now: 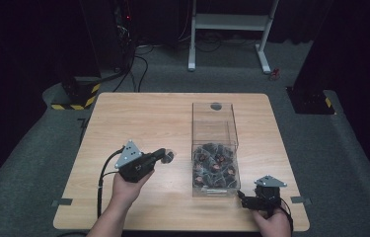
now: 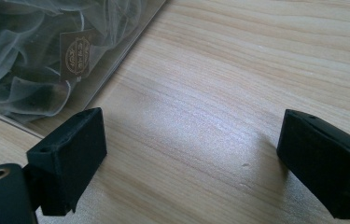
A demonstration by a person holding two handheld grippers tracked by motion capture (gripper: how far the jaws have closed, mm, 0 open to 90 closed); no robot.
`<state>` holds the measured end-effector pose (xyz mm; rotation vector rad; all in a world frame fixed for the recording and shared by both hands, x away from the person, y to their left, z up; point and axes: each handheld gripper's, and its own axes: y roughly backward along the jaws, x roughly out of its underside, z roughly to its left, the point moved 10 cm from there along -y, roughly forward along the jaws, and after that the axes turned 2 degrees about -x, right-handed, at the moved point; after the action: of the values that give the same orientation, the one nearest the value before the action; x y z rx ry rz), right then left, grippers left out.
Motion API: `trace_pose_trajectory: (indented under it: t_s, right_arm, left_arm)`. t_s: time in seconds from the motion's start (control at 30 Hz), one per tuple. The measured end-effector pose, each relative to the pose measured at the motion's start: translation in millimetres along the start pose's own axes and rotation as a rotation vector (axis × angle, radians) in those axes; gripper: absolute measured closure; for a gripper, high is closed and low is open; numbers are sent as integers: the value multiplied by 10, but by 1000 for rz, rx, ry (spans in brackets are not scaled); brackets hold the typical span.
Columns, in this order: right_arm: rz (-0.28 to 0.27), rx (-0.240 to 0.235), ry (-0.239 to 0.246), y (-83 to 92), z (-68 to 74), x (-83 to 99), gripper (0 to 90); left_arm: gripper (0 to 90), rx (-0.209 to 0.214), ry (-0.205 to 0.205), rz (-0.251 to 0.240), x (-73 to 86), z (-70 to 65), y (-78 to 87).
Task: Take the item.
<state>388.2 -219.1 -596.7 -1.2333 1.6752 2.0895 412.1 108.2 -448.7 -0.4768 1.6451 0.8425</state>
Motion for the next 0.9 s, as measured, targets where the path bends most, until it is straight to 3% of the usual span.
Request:
trace_pose_trajectory:
  t_s: [0.9]
  right_arm:
    - [0, 1, -1, 0, -1, 0, 80]
  left_arm:
    - [900, -135, 85, -36, 31, 637, 329]
